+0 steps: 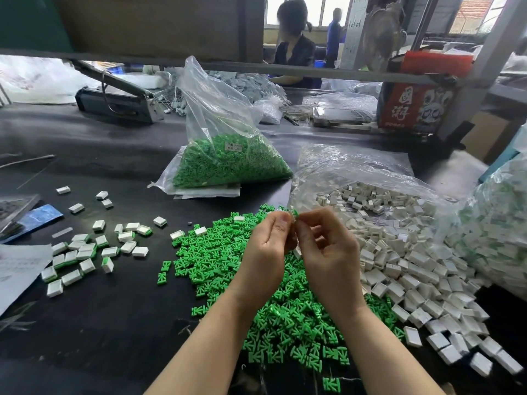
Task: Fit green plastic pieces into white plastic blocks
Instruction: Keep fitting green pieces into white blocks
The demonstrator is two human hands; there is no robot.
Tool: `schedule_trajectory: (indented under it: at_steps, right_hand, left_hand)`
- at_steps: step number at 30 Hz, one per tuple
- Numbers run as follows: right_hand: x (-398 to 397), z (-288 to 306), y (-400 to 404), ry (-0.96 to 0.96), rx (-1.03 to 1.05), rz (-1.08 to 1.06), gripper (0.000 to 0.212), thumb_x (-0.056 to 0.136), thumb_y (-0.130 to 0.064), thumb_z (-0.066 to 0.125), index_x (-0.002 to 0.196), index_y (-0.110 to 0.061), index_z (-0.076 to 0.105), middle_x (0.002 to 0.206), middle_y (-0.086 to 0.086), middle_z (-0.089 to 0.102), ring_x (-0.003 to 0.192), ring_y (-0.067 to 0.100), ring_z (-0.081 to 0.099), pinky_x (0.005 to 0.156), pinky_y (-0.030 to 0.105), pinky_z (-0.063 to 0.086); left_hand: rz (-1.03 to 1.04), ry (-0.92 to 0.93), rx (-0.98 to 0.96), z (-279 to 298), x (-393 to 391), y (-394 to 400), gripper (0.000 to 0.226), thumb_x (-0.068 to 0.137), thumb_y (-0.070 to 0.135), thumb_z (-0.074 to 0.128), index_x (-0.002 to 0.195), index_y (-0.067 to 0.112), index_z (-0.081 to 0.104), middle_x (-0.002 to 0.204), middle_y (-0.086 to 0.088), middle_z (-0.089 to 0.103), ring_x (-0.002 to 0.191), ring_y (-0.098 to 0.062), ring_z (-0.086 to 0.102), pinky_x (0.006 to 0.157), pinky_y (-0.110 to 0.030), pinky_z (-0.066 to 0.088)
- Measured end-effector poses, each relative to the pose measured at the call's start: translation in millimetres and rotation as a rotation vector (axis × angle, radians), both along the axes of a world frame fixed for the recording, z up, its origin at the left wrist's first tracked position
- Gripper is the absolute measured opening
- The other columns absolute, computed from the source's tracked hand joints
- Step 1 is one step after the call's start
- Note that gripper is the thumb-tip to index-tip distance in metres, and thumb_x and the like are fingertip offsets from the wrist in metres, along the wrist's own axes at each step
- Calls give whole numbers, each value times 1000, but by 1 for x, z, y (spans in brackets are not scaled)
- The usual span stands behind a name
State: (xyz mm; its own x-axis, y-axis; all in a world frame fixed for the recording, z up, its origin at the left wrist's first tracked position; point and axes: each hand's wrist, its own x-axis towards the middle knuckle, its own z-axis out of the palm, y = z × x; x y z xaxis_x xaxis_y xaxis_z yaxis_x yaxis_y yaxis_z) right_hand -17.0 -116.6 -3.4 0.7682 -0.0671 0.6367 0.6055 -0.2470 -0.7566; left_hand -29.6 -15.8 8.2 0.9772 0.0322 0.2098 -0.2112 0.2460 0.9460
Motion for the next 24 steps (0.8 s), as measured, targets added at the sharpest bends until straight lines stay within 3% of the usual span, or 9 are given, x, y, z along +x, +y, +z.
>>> schedule_trajectory:
  at_steps: [2, 5, 7, 9, 13, 17, 19, 22, 24]
  right_hand:
    - [-1, 0, 1, -55, -94, -70, 3, 91, -8, 67, 91, -10, 65, 77, -6, 69, 66, 8, 67, 58, 29, 55]
    - [-4, 1, 3, -99, -80, -142, 11, 91, -13, 68, 101, -14, 64, 82, -8, 70, 68, 5, 67, 59, 27, 56]
    - [-5, 1, 3, -114, -55, -154, 13, 89, -11, 70, 101, -15, 67, 82, -9, 70, 70, 5, 68, 59, 26, 57]
    - [-5, 2, 5, -113, -43, -152, 9, 89, -10, 71, 97, -15, 70, 83, -11, 70, 71, 5, 68, 58, 27, 57]
    - [-5, 1, 8, -41, 45, -113, 11, 88, -7, 71, 97, -14, 72, 86, -10, 71, 75, 9, 69, 58, 31, 57]
    - [-5, 3, 9, 26, 126, -19, 13, 88, -3, 71, 98, -11, 73, 84, -6, 73, 73, 10, 70, 62, 24, 56]
    - [-5, 4, 8, 76, 195, 29, 13, 88, -3, 71, 97, -11, 72, 84, -2, 74, 73, 12, 71, 65, 26, 58]
    - [-5, 5, 6, 115, 226, 41, 8, 88, -5, 71, 93, -11, 70, 82, 1, 73, 73, 19, 71, 68, 44, 60]
    - [-6, 6, 4, 127, 246, 57, 6, 89, -7, 70, 91, -12, 70, 82, 2, 73, 74, 21, 71, 70, 47, 59]
  left_hand:
    - [1, 4, -25, 0, 0, 0, 31, 106, 17, 36, 99, -9, 53, 96, -20, 59, 96, -30, 57, 98, -55, 46]
    - [-16, 3, -18, 0, 0, 0, 32, 106, 16, 35, 103, -5, 58, 98, -18, 71, 99, -29, 67, 91, -39, 56]
    - [6, -5, -25, -1, 1, -1, 32, 106, 17, 35, 101, -5, 57, 95, -27, 65, 94, -34, 63, 90, -47, 51]
    - [31, -1, -54, -1, 0, -4, 28, 106, 16, 36, 97, 1, 57, 89, -21, 59, 90, -30, 59, 90, -50, 49]
    - [22, -9, -86, -2, 1, -6, 28, 106, 14, 35, 92, 8, 58, 77, 4, 68, 87, -15, 68, 85, -33, 57]
    - [34, -26, -78, -2, 2, -4, 28, 106, 14, 34, 90, 9, 57, 73, 7, 67, 81, -8, 68, 75, -24, 56]
    - [32, -41, -69, -2, 2, -3, 27, 105, 15, 36, 91, 8, 58, 76, 6, 67, 83, -9, 67, 78, -24, 55]
    - [22, -58, -62, -1, 1, -3, 25, 103, 20, 40, 94, 4, 58, 84, -3, 66, 89, -15, 66, 82, -26, 56]
    - [19, -73, -45, -1, 1, -2, 30, 103, 24, 43, 96, -1, 57, 87, -13, 65, 92, -22, 64, 84, -38, 57]
